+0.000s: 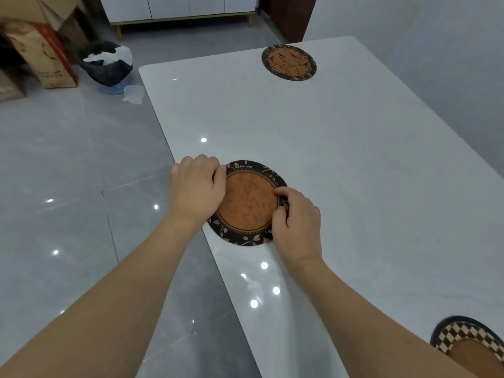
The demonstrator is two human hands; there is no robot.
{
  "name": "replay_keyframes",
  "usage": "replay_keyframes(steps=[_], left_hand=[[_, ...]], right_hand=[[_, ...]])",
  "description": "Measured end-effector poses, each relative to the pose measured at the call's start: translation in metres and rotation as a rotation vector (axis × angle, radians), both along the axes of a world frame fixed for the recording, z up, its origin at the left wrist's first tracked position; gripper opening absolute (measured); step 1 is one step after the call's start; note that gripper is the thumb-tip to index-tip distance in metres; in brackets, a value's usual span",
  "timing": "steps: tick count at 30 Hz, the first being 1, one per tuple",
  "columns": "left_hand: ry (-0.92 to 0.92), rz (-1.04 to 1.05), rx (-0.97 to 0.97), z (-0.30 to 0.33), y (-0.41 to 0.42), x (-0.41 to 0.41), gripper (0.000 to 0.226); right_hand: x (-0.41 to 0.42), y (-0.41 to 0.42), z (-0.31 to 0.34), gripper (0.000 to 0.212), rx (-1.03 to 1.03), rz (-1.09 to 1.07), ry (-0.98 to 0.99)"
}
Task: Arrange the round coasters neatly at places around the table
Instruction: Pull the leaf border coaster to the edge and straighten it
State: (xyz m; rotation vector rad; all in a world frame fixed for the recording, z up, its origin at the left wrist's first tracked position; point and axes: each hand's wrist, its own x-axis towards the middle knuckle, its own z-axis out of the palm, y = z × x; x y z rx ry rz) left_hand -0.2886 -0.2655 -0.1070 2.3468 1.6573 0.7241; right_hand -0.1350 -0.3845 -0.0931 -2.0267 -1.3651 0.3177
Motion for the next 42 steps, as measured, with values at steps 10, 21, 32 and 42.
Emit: replay_keyframes(steps=[10, 21, 32, 42], left_hand=[[0.187, -0.292, 0.038, 0.004, 0.028, -0.022, 0.032], [0.084, -0.324, -0.079, 0.003, 0.029, -0.028, 0.027], [-0.003, -0.271, -0.083, 0.0, 0.026, -0.027, 0.021], [0.021, -0.225, -0.015, -0.005, 0.028, -0.024, 0.02]], right_hand=[[-0.004, 0.005, -0.003, 0.046, -0.191, -0.009, -0.245], [-0.002, 0.004, -0.008, 0.045, -0.155, -0.01, -0.21], [-0.002, 0.004, -0.008, 0.043, -0.177, -0.008, -0.218], [-0.002, 0.003, -0.008, 0.036, -0.178, -0.04, -0.214]])
